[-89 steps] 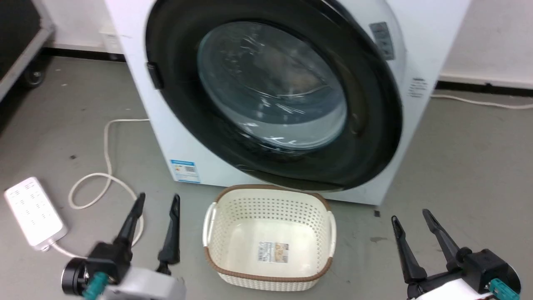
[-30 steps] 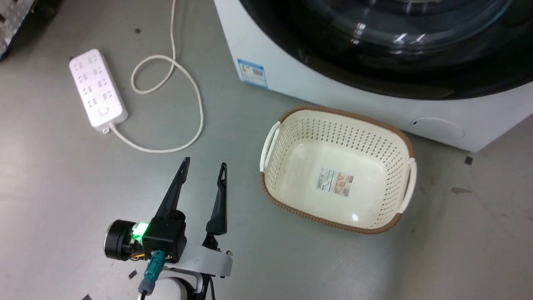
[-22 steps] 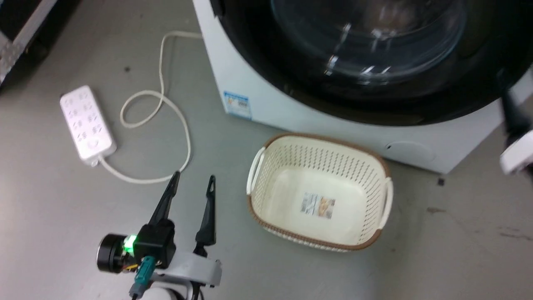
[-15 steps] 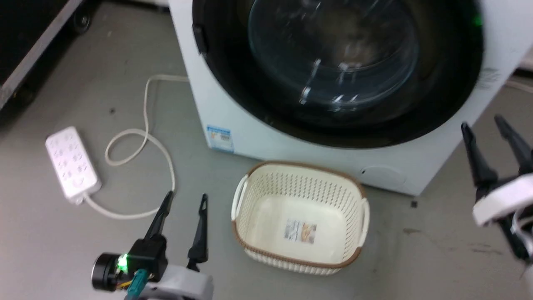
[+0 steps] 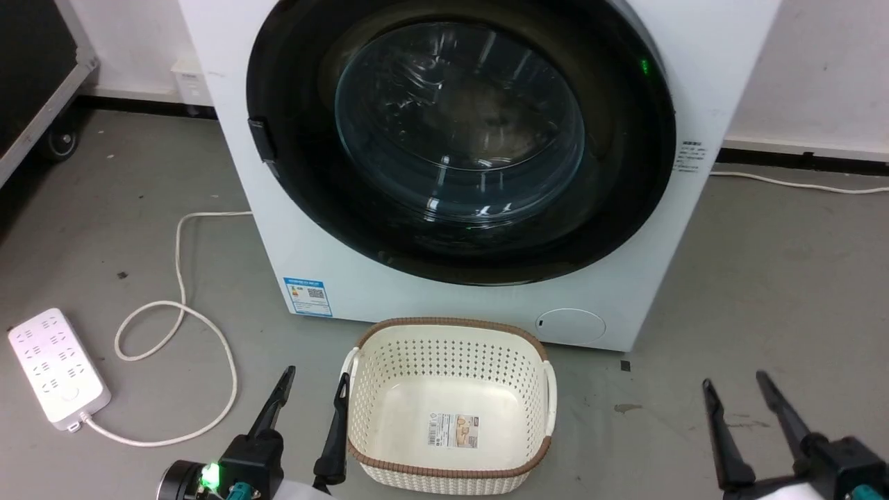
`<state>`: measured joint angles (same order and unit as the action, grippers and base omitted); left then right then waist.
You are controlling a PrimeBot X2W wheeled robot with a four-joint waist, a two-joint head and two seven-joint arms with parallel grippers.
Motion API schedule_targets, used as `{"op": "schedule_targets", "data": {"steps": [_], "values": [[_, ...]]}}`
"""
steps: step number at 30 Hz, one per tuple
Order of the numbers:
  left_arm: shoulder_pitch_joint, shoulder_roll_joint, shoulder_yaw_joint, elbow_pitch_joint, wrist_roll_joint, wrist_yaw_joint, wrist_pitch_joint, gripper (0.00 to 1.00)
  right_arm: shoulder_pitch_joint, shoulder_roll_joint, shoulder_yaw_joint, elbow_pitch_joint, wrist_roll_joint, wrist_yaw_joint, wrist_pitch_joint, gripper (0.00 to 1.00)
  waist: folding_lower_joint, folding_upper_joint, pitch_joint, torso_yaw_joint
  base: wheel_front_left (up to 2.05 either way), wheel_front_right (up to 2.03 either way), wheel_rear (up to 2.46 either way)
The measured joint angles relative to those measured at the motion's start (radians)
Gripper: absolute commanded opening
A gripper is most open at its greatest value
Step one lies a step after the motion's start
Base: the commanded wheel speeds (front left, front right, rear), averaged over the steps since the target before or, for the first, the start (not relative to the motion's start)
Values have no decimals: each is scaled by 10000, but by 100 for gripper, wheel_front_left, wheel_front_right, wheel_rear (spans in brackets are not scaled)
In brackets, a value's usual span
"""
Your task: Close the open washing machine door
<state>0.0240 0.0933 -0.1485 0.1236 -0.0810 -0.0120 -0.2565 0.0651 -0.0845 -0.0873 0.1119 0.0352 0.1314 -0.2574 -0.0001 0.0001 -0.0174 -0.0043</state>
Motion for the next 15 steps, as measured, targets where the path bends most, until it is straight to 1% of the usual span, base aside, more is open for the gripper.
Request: {"op": "schedule_targets", "data": {"steps": [6, 7, 15], "values": [[37, -19, 33, 42, 2, -2, 0, 100, 164, 169, 52, -4, -92, 0, 0, 100, 1, -1, -52, -110, 0, 0, 0], [36, -29, 35, 63, -4, -12, 8, 0, 178, 198, 58, 4, -90, 0, 4, 0, 2, 0, -66, -108, 0, 0, 0], [35, -46, 52, 52, -4, -12, 96, 0, 175, 198, 69, 2, -90, 0, 94, 0, 2, 0, -57, -105, 0, 0, 0]]}}
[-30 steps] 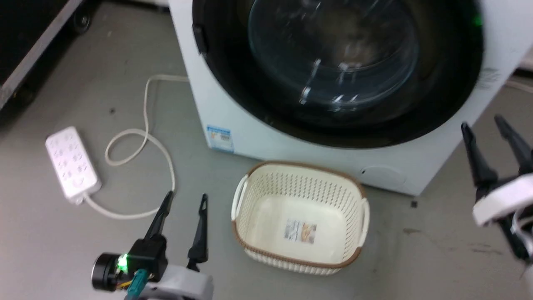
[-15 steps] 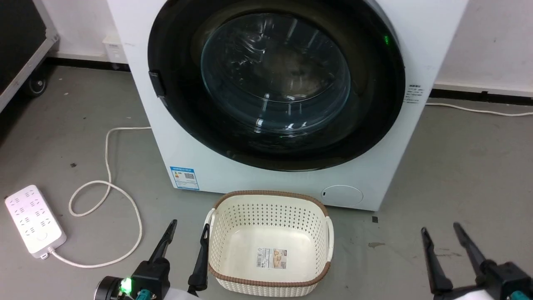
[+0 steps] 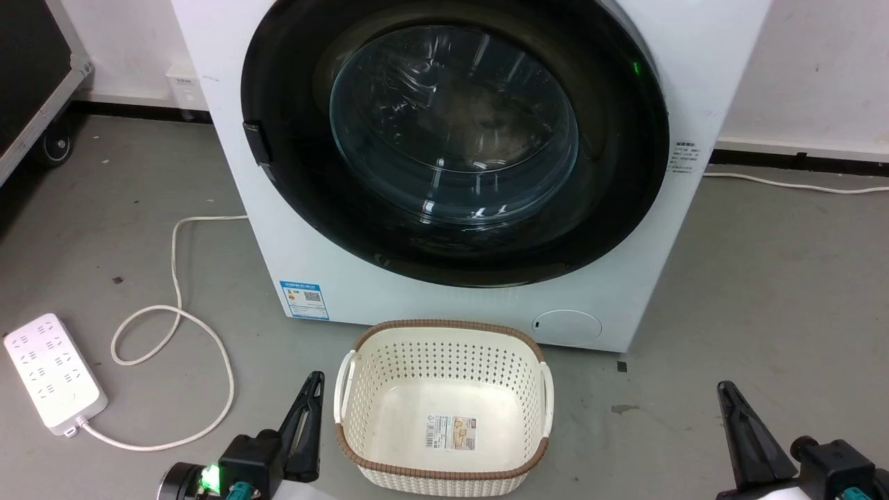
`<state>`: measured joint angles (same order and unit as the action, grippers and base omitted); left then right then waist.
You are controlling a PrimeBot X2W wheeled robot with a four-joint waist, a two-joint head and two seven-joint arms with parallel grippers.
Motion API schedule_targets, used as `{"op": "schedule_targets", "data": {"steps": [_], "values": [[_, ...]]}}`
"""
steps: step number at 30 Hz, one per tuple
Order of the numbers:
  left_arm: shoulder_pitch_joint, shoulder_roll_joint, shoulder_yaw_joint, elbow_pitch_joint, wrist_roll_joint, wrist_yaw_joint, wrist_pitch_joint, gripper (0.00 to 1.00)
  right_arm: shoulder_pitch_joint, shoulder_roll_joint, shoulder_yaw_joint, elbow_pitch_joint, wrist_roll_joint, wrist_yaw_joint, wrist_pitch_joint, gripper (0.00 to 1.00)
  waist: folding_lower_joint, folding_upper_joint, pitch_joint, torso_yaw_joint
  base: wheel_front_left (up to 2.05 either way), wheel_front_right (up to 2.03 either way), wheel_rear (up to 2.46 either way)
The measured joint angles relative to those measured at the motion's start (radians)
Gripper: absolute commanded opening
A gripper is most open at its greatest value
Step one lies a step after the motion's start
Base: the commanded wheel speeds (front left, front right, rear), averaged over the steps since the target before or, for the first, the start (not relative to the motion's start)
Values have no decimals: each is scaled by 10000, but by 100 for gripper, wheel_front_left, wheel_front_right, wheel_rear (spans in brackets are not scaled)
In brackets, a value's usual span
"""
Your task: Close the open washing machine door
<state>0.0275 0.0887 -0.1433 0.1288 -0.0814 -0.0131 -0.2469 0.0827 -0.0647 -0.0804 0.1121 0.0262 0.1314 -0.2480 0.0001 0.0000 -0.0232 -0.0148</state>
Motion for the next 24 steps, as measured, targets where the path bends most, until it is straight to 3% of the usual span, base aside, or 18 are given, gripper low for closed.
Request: {"op": "schedule_targets", "data": {"steps": [24], "values": [[-12, -67, 280, -236, 109, 12, 454, 0, -57, 2, 161, -186, -4, 0, 454, 0, 0, 0, 47, 30, 0, 0, 0]]}}
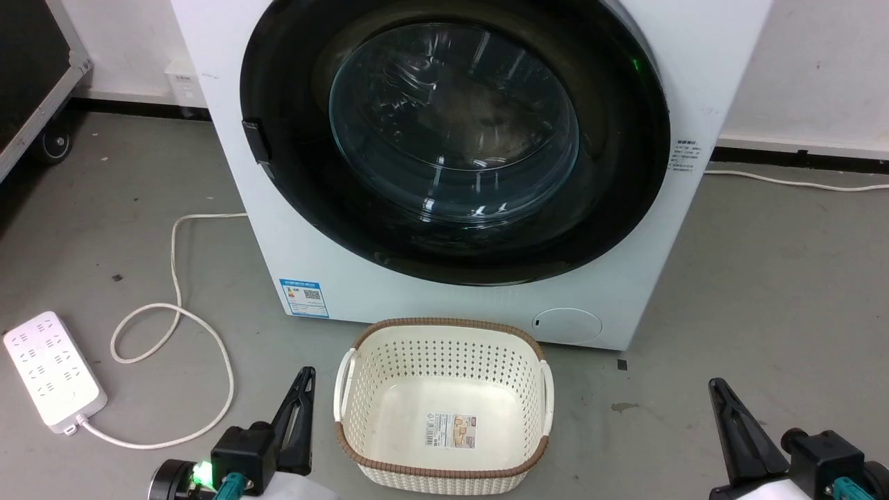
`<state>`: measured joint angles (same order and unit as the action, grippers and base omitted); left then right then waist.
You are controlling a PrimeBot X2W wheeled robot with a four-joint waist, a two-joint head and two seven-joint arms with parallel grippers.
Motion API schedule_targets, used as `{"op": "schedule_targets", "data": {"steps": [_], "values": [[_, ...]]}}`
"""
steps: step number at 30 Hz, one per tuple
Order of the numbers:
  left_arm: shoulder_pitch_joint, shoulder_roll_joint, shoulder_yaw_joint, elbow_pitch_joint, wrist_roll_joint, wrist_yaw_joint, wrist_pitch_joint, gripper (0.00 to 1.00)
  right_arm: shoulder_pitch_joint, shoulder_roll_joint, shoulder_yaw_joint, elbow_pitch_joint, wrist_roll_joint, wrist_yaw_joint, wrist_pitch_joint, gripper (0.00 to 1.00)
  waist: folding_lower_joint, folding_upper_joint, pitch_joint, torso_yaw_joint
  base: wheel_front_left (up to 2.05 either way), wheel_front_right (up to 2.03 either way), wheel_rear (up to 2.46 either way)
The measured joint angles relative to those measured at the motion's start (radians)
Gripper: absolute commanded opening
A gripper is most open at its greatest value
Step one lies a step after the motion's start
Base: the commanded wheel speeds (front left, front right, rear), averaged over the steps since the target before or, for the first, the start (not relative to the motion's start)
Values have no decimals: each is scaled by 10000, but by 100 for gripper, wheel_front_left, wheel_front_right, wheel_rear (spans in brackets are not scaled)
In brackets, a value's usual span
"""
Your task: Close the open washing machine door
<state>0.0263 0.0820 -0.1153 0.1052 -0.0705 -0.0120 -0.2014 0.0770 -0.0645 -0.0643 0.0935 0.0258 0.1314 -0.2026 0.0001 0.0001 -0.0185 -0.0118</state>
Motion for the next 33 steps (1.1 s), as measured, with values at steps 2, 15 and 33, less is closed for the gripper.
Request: {"op": "schedule_targets", "data": {"steps": [2, 15, 33], "values": [[-1, -12, 21, -21, 8, 0, 46, 0, -7, 0, 13, -19, 0, 0, 73, 0, 0, 0, 4, 2, 0, 0, 0], [-13, -44, 171, -161, 105, 2, 337, 0, -52, 8, 90, -132, -4, 0, 343, 0, 0, 0, 30, 19, 0, 0, 0], [-20, -81, 397, -351, 238, 13, 742, 0, -203, 25, 222, -316, -92, 0, 752, 0, 0, 0, 68, 43, 0, 0, 0]]}}
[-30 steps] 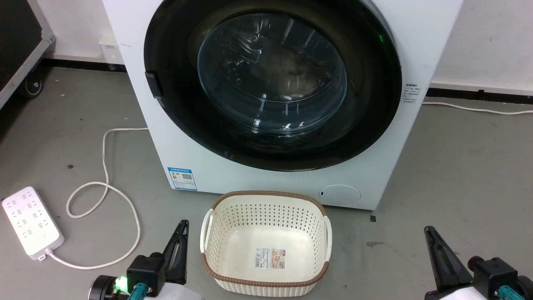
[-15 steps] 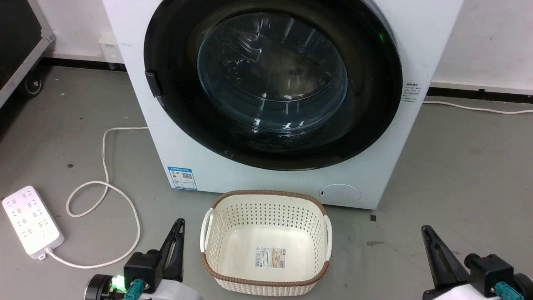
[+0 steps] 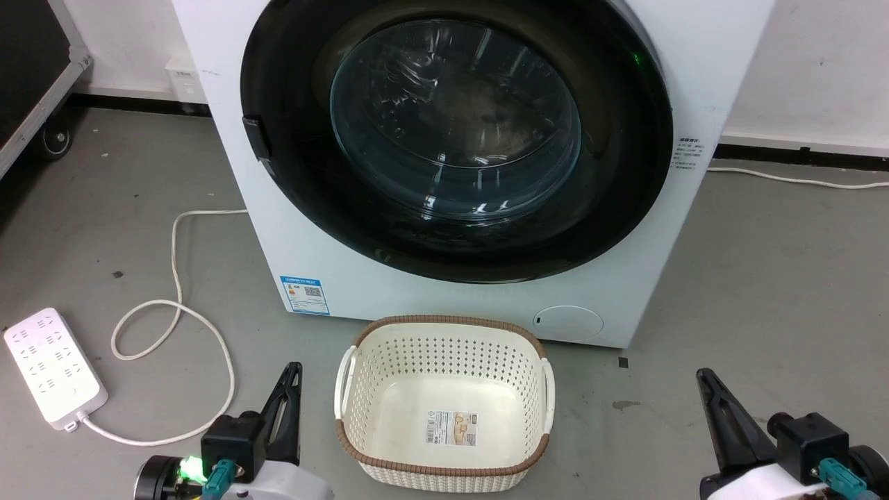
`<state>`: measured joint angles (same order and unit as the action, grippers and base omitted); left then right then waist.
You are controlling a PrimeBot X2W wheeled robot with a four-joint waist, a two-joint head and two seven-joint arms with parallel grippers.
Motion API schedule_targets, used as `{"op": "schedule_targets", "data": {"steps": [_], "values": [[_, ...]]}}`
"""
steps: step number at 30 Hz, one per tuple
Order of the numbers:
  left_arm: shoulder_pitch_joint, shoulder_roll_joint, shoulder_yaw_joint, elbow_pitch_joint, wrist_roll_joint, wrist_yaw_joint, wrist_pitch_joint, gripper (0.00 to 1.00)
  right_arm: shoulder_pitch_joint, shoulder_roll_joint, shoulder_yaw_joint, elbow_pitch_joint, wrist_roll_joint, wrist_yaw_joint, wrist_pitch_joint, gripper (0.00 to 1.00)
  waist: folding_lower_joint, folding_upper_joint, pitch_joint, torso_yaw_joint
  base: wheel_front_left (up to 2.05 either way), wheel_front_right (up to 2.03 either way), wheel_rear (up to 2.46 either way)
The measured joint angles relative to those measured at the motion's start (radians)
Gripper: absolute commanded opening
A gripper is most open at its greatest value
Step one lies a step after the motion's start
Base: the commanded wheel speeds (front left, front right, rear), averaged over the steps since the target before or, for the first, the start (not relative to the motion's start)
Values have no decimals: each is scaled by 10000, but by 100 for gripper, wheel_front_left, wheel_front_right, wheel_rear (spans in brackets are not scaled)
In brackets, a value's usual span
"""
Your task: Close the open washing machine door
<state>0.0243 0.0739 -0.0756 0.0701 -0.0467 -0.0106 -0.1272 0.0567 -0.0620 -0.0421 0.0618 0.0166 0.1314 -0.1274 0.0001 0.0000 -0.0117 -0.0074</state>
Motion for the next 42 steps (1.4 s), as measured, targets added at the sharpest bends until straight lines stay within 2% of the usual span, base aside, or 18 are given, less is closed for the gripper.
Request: {"op": "schedule_targets", "data": {"steps": [42], "values": [[-51, -171, 529, -472, 274, 75, 905, 0, -306, 40, 290, -384, -86, 0, 901, 0, 0, 0, 84, 53, 0, 0, 0]]}}
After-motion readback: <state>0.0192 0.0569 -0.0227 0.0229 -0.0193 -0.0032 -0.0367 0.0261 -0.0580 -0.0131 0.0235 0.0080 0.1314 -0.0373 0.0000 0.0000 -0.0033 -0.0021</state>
